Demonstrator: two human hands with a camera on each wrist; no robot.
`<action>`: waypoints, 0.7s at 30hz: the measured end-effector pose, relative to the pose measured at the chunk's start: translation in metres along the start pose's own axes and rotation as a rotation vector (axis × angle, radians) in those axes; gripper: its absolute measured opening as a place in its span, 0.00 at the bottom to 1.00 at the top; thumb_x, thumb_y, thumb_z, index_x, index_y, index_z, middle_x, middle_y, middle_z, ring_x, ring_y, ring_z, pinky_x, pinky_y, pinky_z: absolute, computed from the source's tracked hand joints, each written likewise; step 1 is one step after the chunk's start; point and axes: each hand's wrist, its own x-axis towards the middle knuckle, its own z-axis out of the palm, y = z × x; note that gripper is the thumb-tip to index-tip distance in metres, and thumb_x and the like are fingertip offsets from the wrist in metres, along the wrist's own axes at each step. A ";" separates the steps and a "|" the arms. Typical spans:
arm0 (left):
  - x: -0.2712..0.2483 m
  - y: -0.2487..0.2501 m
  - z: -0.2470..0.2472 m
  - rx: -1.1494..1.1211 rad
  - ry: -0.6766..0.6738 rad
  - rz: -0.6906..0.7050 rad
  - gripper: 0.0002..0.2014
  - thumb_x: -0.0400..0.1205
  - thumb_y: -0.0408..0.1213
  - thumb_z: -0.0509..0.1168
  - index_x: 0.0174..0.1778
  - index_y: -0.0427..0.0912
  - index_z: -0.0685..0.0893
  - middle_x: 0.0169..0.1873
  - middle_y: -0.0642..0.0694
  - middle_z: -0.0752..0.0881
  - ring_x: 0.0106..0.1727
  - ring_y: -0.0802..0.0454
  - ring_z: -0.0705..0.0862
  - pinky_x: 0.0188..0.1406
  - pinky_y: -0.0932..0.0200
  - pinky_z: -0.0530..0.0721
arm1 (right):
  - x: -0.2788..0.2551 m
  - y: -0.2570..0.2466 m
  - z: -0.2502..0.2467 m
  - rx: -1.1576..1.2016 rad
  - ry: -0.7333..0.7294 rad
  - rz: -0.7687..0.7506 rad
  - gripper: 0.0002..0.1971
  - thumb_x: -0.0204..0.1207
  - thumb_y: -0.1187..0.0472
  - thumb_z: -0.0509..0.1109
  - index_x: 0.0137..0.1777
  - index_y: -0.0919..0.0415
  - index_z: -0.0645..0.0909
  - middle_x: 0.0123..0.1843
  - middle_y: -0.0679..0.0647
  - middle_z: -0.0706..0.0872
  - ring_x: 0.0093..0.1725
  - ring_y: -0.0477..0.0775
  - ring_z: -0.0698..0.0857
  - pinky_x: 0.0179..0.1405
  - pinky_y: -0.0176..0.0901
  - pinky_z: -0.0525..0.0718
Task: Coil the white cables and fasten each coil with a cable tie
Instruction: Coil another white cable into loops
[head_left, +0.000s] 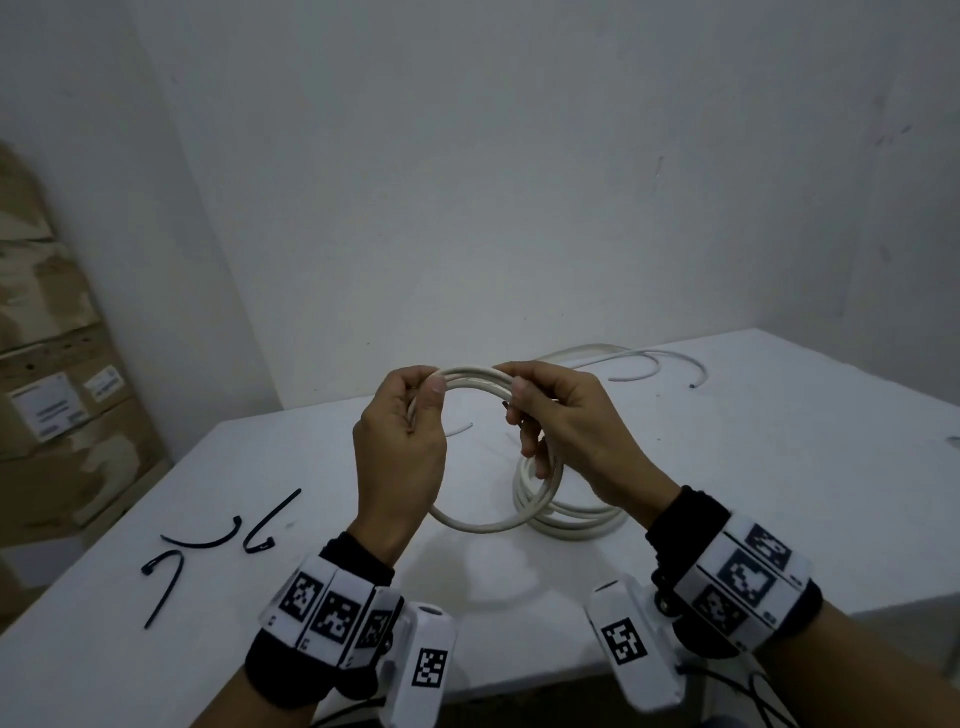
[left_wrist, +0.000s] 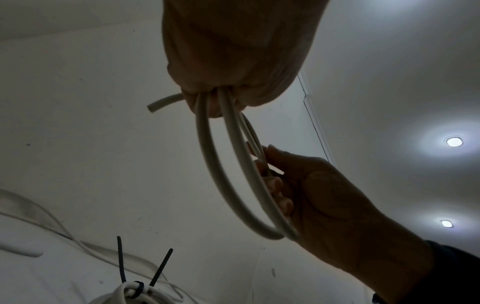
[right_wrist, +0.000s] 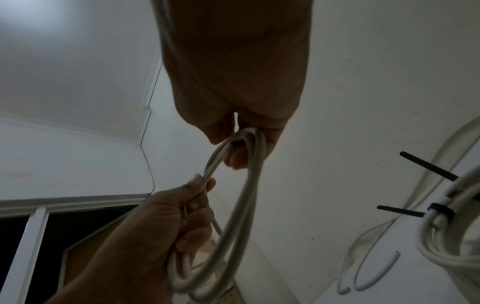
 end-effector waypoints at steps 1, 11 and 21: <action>0.000 0.001 0.001 0.004 -0.002 -0.003 0.05 0.85 0.40 0.63 0.51 0.45 0.83 0.39 0.58 0.85 0.40 0.67 0.82 0.40 0.76 0.78 | 0.000 0.001 0.001 -0.082 0.001 -0.029 0.10 0.82 0.60 0.64 0.59 0.57 0.83 0.31 0.52 0.78 0.21 0.47 0.76 0.16 0.42 0.78; -0.004 0.000 0.008 0.227 -0.037 0.094 0.07 0.86 0.41 0.61 0.46 0.44 0.82 0.28 0.58 0.79 0.31 0.66 0.78 0.30 0.76 0.72 | 0.002 0.008 0.007 -0.574 0.108 -0.176 0.08 0.83 0.55 0.61 0.45 0.58 0.73 0.28 0.42 0.71 0.27 0.45 0.71 0.31 0.52 0.82; 0.016 0.007 -0.005 -0.427 -0.449 -0.601 0.13 0.87 0.42 0.58 0.50 0.33 0.75 0.23 0.47 0.77 0.22 0.50 0.77 0.20 0.60 0.79 | 0.006 0.013 0.003 -0.496 0.144 -0.096 0.10 0.83 0.55 0.61 0.45 0.61 0.75 0.30 0.49 0.77 0.26 0.47 0.73 0.29 0.54 0.84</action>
